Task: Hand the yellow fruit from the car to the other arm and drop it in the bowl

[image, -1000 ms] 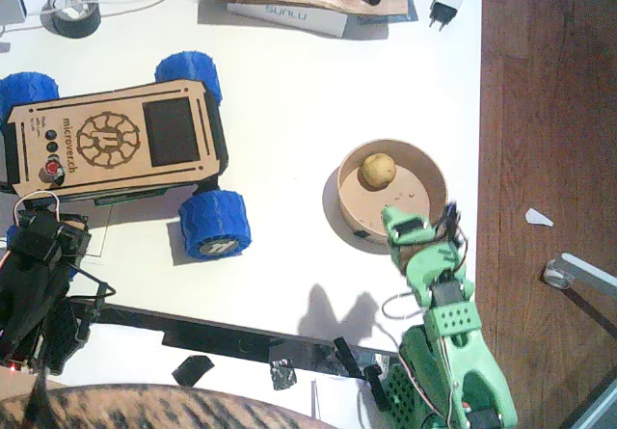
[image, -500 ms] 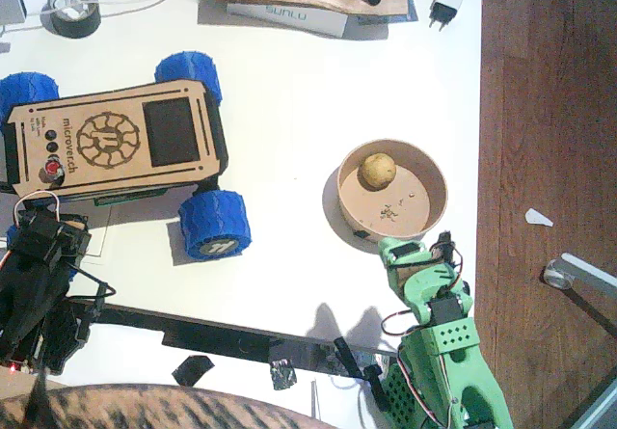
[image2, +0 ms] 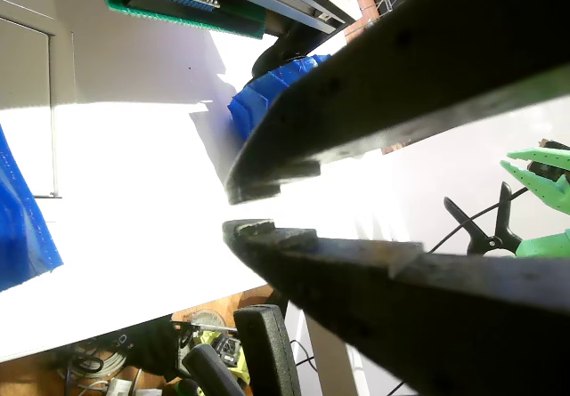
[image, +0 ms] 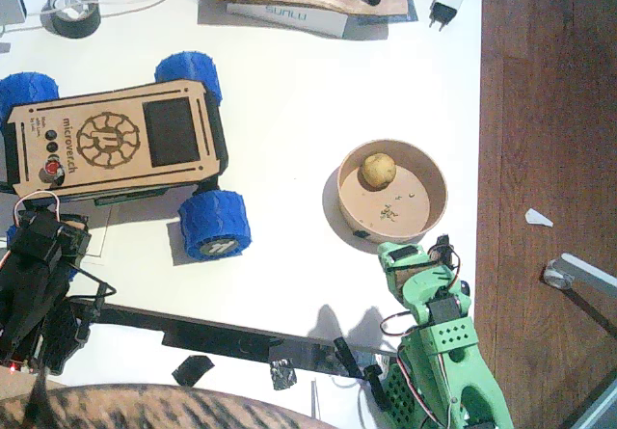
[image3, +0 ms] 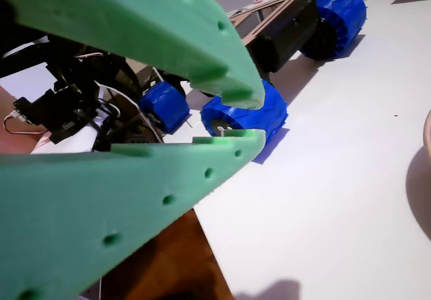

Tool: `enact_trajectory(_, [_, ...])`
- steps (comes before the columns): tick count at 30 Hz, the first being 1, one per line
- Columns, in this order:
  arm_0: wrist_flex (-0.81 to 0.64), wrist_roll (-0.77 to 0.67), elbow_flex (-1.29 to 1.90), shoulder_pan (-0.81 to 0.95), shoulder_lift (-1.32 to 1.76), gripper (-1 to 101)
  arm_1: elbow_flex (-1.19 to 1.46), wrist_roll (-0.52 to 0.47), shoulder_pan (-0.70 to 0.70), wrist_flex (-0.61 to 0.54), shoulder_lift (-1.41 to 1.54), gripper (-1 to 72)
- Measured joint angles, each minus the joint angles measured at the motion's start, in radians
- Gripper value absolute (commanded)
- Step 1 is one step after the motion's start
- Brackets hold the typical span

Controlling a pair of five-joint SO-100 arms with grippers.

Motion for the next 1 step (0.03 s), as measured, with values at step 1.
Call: enact_trajectory(1, [0.0,0.0,0.0,0.0,0.0,0,0.0,0.0,0.0,0.0,0.0,-0.1])
